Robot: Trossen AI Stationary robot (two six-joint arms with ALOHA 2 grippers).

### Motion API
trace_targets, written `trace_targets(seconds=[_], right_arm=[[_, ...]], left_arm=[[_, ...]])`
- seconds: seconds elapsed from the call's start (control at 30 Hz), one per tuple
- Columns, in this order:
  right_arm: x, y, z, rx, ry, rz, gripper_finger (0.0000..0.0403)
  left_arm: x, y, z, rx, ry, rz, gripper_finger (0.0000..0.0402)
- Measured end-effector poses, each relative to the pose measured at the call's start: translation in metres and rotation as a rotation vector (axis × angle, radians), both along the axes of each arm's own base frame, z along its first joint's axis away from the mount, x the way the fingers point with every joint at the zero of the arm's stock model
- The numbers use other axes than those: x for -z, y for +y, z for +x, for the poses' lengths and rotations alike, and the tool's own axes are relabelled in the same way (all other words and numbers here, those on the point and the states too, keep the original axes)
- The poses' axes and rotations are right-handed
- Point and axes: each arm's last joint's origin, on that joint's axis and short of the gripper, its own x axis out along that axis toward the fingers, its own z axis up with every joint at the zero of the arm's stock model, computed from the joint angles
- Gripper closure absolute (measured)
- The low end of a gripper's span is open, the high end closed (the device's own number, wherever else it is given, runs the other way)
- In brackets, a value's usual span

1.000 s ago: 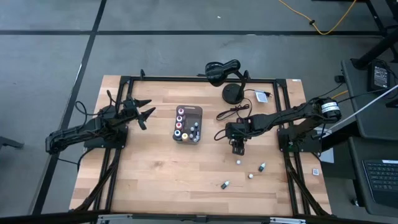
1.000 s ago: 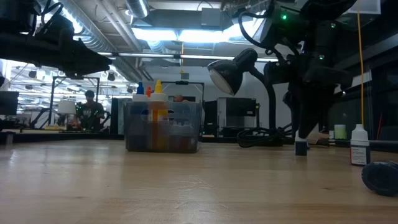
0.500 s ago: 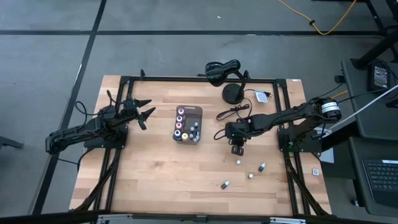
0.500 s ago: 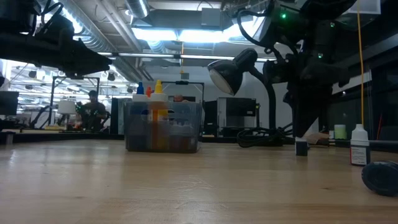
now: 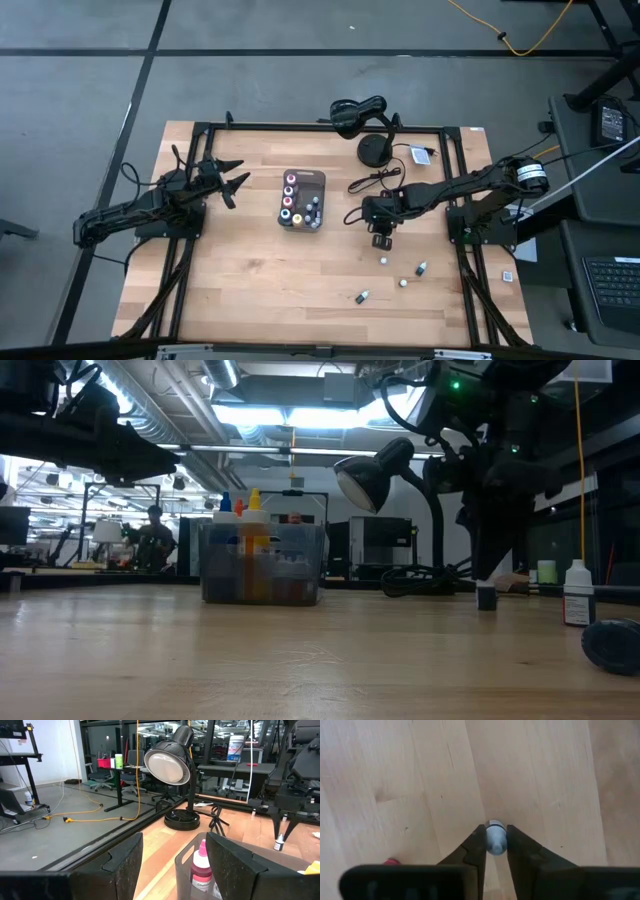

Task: Pick & Place food coloring
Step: Put the top small black food coloring bottle into the gray transparent bin

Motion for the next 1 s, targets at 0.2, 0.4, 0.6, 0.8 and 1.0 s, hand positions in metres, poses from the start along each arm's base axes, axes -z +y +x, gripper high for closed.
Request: trace_targets(seconds=[0.2, 0.4, 0.6, 0.8, 1.0], right_arm=[[-0.011, 0.000, 0.005, -0.023, -0.011, -0.007, 0.0349], [-0.026, -0.005, 0.011, -0.010, -0.024, -0.010, 0.0337], [-0.052, -0.010, 0.024, -0.008, -0.076, -0.016, 0.0348], [-0.089, -0.018, 0.039, 0.008, -0.158, -0.022, 0.0345], [-0.120, -0.031, 0.056, -0.006, -0.217, -0.050, 0.0346]], left_arm=[[0.000, 0.000, 0.000, 0.000, 0.000, 0.000, 0.0190], [0.000, 0.000, 0.000, 0.000, 0.000, 0.000, 0.0190], [0.000, 0.000, 0.000, 0.000, 0.000, 0.000, 0.0190], [0.000, 0.000, 0.000, 0.000, 0.000, 0.000, 0.0190], [0.000, 0.000, 0.000, 0.000, 0.000, 0.000, 0.0190]])
